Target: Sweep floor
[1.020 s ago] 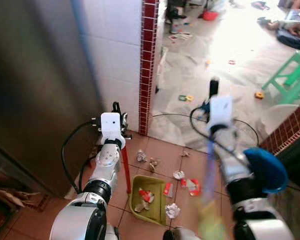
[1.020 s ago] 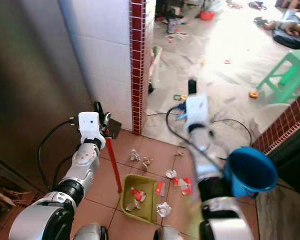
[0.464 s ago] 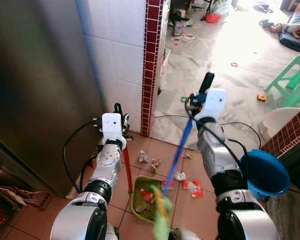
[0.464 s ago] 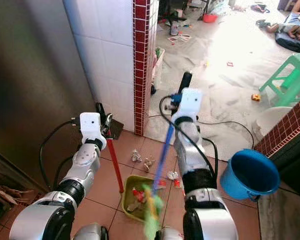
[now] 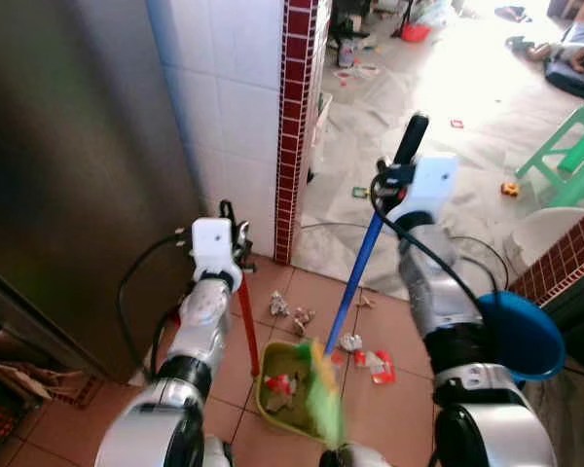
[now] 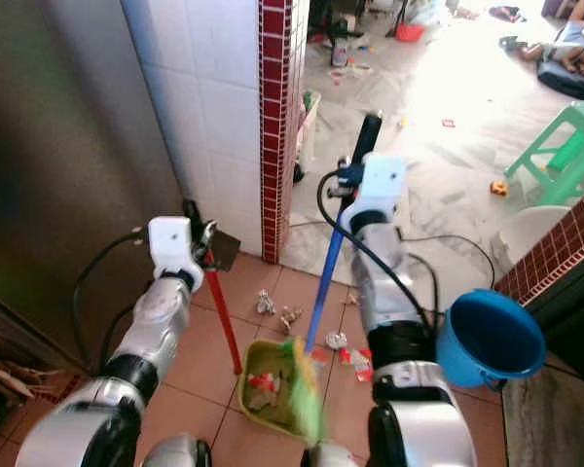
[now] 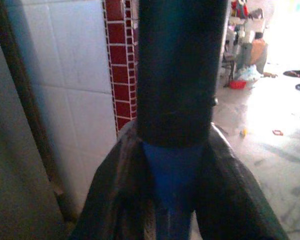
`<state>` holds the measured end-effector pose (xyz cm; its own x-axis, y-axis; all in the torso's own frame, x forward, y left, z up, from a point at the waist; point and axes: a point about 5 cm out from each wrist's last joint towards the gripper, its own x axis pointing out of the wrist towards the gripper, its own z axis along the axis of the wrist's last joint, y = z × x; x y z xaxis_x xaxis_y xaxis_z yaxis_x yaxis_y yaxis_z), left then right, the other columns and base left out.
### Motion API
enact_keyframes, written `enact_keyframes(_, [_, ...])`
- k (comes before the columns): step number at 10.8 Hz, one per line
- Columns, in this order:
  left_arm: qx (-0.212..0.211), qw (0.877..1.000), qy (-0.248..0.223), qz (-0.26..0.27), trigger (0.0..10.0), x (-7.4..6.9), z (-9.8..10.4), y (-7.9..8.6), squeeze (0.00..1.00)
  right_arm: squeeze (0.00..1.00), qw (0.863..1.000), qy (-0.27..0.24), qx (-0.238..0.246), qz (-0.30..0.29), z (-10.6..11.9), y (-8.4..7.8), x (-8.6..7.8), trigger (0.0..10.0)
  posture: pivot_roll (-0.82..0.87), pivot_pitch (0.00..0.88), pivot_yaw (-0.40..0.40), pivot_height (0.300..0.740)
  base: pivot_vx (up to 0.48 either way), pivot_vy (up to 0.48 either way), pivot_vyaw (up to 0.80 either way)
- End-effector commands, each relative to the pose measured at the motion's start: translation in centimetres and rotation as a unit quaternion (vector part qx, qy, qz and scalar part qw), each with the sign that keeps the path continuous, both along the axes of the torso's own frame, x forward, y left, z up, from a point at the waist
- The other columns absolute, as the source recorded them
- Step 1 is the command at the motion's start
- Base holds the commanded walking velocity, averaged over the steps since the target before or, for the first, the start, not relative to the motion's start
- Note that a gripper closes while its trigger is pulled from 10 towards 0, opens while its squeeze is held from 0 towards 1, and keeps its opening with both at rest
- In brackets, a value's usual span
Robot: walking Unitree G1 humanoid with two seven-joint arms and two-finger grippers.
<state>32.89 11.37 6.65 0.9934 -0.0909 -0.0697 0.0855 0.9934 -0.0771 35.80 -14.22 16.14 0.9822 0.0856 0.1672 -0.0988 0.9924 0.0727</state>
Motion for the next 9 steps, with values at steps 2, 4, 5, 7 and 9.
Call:
enact_keyframes(2, [-0.006,0.999,-0.038,-0.010,10.0,0.1,2.0,0.3,0.00,0.00,0.998,-0.062,0.017,0.018,2.3,0.2,-0.2,10.0,-0.04,0.000,-0.022,0.740,0.000,0.000,0.00])
enact_keyframes(4, [0.018,0.998,-0.059,-0.018,10.0,-0.9,2.9,1.3,0.00,0.00,0.992,-0.121,-0.041,0.022,4.5,0.5,-0.1,10.0,-0.03,0.000,-0.022,0.740,0.000,0.000,0.00])
enact_keyframes(5, [0.022,0.998,-0.058,-0.019,10.0,-1.5,2.9,1.5,0.00,0.00,0.991,-0.124,-0.057,0.015,4.7,0.3,-0.1,10.0,-0.03,0.000,-0.022,0.740,0.000,0.000,0.00])
enact_keyframes(7, [0.020,0.998,-0.053,-0.026,10.0,-3.1,3.3,1.8,0.00,0.00,0.989,-0.132,-0.073,0.007,4.8,-0.4,-0.5,10.0,-0.02,0.000,-0.029,0.740,0.000,0.000,0.00])
enact_keyframes(9, [0.030,0.998,-0.049,-0.023,10.0,-4.2,3.9,2.3,0.00,0.00,0.989,-0.113,-0.091,-0.016,3.4,-1.5,-1.3,10.0,-0.01,0.000,-0.031,0.740,0.000,0.000,0.00])
